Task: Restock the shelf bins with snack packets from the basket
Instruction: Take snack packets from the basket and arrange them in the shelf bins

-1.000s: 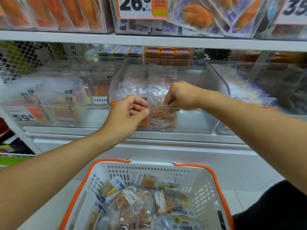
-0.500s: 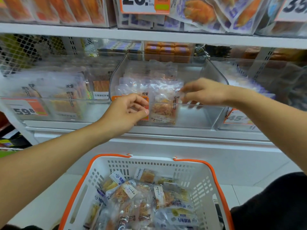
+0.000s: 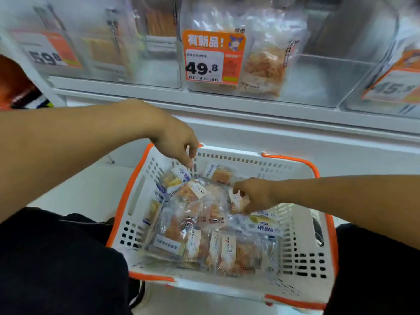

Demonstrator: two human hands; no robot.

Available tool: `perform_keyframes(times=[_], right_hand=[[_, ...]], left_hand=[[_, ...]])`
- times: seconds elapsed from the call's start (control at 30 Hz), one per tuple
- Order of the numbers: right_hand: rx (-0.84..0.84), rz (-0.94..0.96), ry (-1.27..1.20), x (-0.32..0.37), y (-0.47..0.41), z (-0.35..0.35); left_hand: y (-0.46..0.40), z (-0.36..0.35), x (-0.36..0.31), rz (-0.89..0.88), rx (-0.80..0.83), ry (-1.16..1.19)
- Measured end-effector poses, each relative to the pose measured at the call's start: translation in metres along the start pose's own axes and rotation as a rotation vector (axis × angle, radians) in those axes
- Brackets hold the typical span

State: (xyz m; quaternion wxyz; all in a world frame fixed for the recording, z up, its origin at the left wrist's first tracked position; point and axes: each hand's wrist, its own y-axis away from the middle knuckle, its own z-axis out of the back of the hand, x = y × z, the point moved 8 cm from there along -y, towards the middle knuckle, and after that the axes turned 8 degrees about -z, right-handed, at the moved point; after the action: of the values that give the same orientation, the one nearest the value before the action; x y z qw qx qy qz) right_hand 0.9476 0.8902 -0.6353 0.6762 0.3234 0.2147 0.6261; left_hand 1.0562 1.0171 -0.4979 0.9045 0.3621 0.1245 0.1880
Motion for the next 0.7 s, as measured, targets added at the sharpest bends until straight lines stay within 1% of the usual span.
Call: perform_keyframes(times=[0.07,0.1,0.2,0.27,0.33,0.37,0.43,0.53,0.57,0.63,0.7], right_hand=[[-0.013,-0.035,-0.061,-0.005,-0.014,0.004],[-0.025,-0.052,-0.111,-0.006,-0.020,0.008],[-0.072,-0.106,-0.218,-0.007,-0.040,0.016],[-0.126,-0.173,-0.340,-0.008,-0.056,0.014],[-0.255,-0.293,-0.526,-0.016,-0.066,0.013],[-0.346,-0.352,-0.575,-0.020,-0.067,0.011],[-0.497,-0.413,-0.543,-0.020,-0.066,0.005],[-0.622,-0.398,-0.535,-0.012,-0.061,-0.017],[-0.652,-0.400,-0.567,-0.012,-0.059,-0.025],[-0.666,-0.478,-0.743,-0.023,-0.058,-0.039],[-0.623,-0.577,-0.921,-0.035,-0.065,-0.048]], left_hand=[[0.001,0.005,0.008,-0.016,-0.082,-0.021],[0.003,0.004,0.012,-0.013,-0.084,-0.041],[0.006,-0.006,0.022,0.032,-0.012,-0.087],[0.006,-0.012,0.026,0.047,0.013,-0.083],[0.005,-0.012,0.029,0.052,0.000,-0.078],[0.005,-0.011,0.030,0.052,-0.011,-0.074],[0.006,-0.011,0.032,0.042,-0.029,-0.066],[0.007,-0.013,0.035,0.037,-0.028,-0.067],[0.008,-0.014,0.036,0.042,-0.026,-0.069],[0.010,-0.015,0.040,0.051,-0.023,-0.072],[0.010,-0.016,0.042,0.060,-0.017,-0.073]])
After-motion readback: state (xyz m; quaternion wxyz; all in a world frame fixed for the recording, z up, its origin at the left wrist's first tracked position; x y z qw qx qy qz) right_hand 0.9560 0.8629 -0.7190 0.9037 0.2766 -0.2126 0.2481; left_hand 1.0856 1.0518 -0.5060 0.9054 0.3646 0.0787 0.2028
